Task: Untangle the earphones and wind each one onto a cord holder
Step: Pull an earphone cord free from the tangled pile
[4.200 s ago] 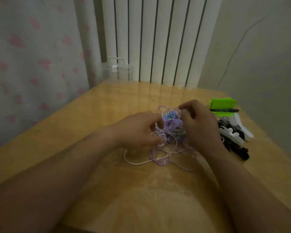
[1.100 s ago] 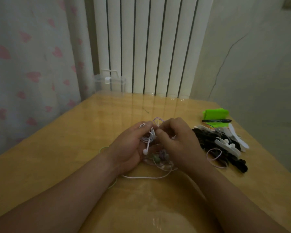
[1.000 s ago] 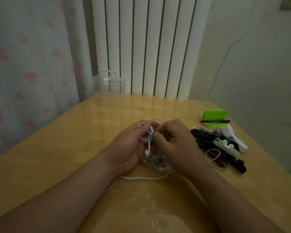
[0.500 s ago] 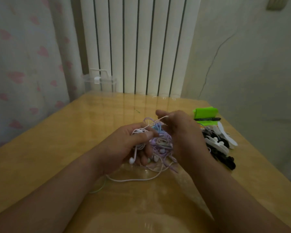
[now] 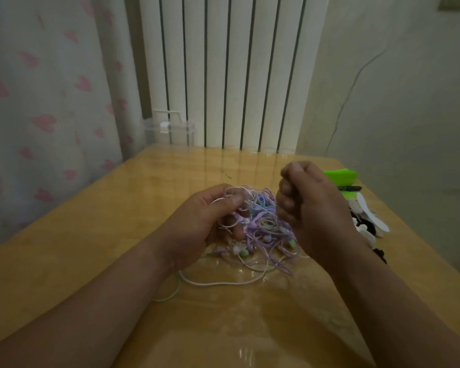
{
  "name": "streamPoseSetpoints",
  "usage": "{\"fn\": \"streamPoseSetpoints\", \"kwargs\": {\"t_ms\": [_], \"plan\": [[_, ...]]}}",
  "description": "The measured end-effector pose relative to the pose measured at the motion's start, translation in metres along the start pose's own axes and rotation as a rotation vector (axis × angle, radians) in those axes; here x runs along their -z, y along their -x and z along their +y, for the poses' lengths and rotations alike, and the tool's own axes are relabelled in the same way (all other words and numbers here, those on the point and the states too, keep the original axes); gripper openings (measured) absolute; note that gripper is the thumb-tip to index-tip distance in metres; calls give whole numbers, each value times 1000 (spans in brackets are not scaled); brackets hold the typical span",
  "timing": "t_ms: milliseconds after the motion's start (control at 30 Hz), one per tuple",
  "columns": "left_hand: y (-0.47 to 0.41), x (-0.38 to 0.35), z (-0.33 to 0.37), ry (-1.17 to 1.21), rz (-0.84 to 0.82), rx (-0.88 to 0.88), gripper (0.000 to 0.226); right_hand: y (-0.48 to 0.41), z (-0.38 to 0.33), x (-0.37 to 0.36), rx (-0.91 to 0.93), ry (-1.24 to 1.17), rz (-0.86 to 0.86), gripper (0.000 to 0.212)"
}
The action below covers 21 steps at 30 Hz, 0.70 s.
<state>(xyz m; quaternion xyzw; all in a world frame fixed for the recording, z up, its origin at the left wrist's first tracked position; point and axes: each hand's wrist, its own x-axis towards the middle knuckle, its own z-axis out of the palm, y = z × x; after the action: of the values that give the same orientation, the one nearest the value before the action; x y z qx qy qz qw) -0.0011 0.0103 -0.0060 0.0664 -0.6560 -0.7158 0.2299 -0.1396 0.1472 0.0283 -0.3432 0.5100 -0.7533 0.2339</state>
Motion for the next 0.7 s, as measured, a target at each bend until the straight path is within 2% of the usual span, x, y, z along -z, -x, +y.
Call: {"fn": "streamPoseSetpoints", "kwargs": {"t_ms": [67, 133, 233, 367, 500, 567, 633, 700], "plan": [[1, 1, 1, 79, -15, 29, 19, 3, 2, -2, 35, 149, -46, 19], [2, 1, 3, 113, -54, 50, 17, 5, 4, -2, 45, 193, -75, 21], [1, 5, 4, 119, -71, 55, 16, 5, 1, -1, 46, 86, -41, 21], [3, 11, 6, -10, -105, 87, 36, 1, -11, 6, 94, -120, 25, 18], [6, 13, 7, -121, -134, 102, 21, -2, -19, 16, 192, -128, 36, 18], [6, 15, 7, -162, -112, 68, 11, -1, -22, 20, 245, 35, 57, 21], [5, 19, 10, -195, -47, 20, 8, 3, -22, 23, 297, 461, 42, 26], [5, 23, 12, -198, 22, -26, 11, 8, -18, 21, 231, 901, -162, 29]]}}
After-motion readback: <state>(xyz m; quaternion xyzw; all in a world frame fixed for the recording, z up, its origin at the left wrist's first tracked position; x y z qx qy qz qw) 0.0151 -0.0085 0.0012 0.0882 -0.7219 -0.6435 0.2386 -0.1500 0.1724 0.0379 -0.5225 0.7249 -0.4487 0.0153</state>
